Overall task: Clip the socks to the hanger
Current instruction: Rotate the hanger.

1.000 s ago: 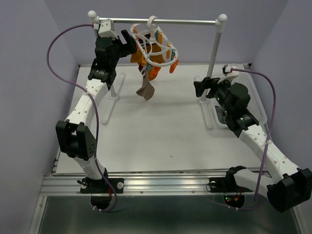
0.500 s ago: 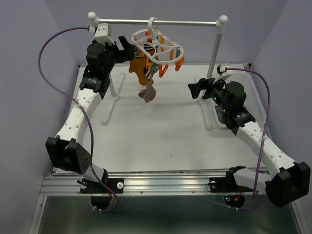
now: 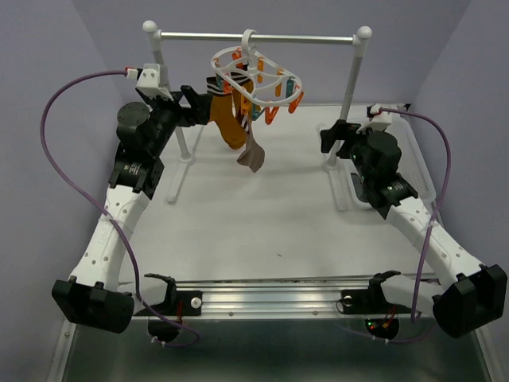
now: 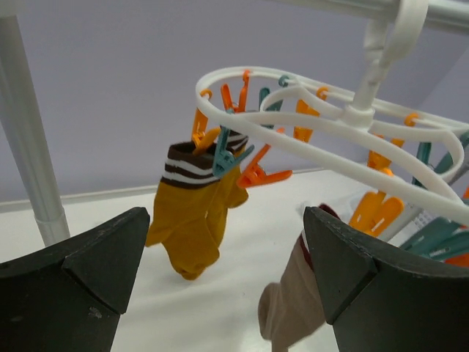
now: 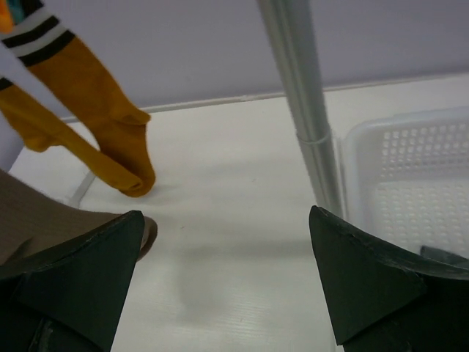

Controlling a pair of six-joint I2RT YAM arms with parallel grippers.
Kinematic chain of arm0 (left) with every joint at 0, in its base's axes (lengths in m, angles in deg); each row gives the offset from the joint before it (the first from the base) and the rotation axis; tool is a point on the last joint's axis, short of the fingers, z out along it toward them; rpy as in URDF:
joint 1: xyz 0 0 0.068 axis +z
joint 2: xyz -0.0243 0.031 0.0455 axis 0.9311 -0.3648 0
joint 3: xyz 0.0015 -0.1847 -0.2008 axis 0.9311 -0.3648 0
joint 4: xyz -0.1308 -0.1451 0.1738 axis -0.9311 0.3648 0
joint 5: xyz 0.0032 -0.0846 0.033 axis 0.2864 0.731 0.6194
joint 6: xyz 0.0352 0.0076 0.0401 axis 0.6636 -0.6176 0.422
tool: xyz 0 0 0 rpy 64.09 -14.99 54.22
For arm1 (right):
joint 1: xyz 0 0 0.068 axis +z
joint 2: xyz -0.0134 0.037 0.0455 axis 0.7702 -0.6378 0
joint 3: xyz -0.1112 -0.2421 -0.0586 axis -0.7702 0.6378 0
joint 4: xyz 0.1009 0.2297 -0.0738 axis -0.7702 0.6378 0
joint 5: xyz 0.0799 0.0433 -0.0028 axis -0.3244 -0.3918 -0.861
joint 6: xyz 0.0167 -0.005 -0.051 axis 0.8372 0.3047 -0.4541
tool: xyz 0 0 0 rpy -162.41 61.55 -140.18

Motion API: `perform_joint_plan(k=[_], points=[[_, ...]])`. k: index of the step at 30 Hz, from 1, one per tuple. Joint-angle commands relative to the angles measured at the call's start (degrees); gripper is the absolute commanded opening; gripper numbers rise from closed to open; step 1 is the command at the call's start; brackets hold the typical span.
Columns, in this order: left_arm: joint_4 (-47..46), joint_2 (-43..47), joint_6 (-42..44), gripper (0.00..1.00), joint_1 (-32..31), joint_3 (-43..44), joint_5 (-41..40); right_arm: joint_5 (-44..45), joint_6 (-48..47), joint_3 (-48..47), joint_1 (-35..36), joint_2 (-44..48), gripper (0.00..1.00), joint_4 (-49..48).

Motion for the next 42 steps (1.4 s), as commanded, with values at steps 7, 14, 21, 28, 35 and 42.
perform_joint_plan(k=[7,14,21,28,35,42], points=[[-3.74,6.66,0.50,0.99,-0.04,-8.88,13.65,17.43,9.03,-6.25,-1.99,-3.85,1.00,11.64],[-2.08,8.14,5.92,0.99,-9.93,-11.69,18.87,20.15,8.33,-6.95,-3.05,-2.97,1.00,11.64],[-1.54,5.62,4.64,0.99,-21.30,-11.70,-6.70,18.93,9.03,-6.95,-3.05,-2.61,1.00,11.64],[-6.37,-0.54,0.94,0.99,-24.03,-9.07,-19.46,17.96,9.65,-6.96,-3.05,-2.09,1.00,11.64],[-11.30,-3.71,1.38,0.99,-24.73,-7.65,-21.15,18.14,9.74,-6.25,-3.05,-1.12,1.00,11.55],[-12.97,-6.09,0.59,0.76,-24.82,-6.42,-21.93,19.10,8.86,-5.46,-3.05,-0.33,1.00,11.38]])
